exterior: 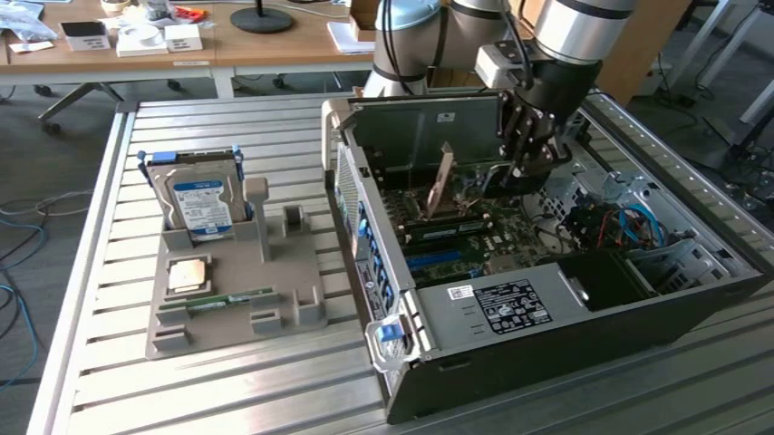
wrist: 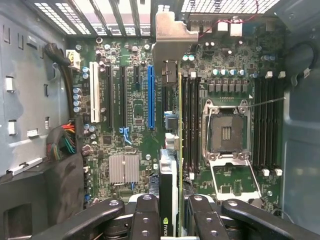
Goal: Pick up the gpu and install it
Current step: 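Insert the gpu into the slot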
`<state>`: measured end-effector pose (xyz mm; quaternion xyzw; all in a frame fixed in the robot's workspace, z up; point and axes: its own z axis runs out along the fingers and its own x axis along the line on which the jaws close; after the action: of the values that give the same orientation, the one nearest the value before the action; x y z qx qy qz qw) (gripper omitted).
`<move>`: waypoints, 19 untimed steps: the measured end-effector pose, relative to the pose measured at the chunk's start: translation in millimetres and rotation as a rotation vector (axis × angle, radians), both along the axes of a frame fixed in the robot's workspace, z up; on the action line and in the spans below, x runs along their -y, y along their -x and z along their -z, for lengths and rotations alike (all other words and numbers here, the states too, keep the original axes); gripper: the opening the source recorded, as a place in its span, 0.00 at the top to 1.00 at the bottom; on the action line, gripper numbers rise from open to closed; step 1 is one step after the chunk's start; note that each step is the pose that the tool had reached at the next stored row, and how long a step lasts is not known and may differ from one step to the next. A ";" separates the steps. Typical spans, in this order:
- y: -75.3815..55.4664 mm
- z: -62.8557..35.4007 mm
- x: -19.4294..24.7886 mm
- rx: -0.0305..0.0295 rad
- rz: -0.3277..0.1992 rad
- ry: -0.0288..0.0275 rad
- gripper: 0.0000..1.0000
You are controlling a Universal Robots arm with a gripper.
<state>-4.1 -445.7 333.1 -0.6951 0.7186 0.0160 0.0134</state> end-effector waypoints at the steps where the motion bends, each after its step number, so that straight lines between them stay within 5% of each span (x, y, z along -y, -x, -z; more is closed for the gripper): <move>1: 0.4 1.5 0.0 0.0000 0.000 -0.0001 0.73; 19: 1.8 10.2 2.4 0.0000 0.000 -0.0001 0.73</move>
<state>-5.9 -448.1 322.9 -0.6951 0.7186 0.0160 0.0135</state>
